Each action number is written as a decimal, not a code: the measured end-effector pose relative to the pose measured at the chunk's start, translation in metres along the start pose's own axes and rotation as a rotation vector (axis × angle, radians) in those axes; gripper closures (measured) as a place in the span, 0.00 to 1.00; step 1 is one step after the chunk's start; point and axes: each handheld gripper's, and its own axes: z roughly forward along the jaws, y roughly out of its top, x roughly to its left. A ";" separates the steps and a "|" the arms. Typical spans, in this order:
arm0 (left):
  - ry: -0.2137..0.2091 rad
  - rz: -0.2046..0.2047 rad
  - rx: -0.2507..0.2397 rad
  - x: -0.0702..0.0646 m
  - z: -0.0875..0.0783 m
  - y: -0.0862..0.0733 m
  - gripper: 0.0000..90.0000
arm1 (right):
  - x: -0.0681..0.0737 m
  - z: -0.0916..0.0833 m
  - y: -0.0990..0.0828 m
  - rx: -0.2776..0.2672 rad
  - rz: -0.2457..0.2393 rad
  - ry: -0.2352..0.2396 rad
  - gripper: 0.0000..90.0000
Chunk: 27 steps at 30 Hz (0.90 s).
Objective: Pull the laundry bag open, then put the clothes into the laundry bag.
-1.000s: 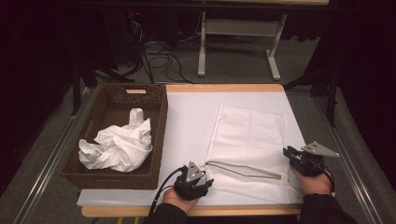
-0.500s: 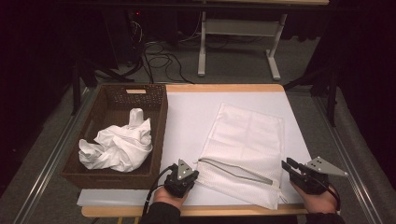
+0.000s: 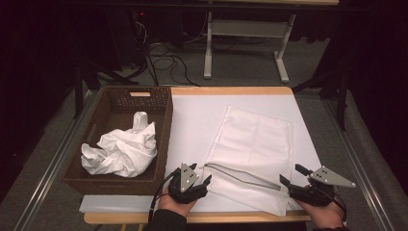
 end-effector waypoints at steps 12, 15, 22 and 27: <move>-0.030 -0.019 -0.014 0.003 -0.007 0.012 0.17 | 0.005 0.004 0.002 0.010 -0.005 -0.009 0.00; -0.029 -0.019 -0.021 0.004 -0.009 0.014 0.17 | 0.005 0.005 0.002 0.006 -0.006 -0.010 0.00; -0.026 -0.014 -0.047 0.005 -0.014 0.022 0.17 | 0.006 0.005 0.000 0.001 -0.007 -0.010 0.00; -0.026 -0.011 -0.062 0.006 -0.019 0.028 0.16 | 0.006 0.007 0.000 -0.001 -0.009 -0.006 0.00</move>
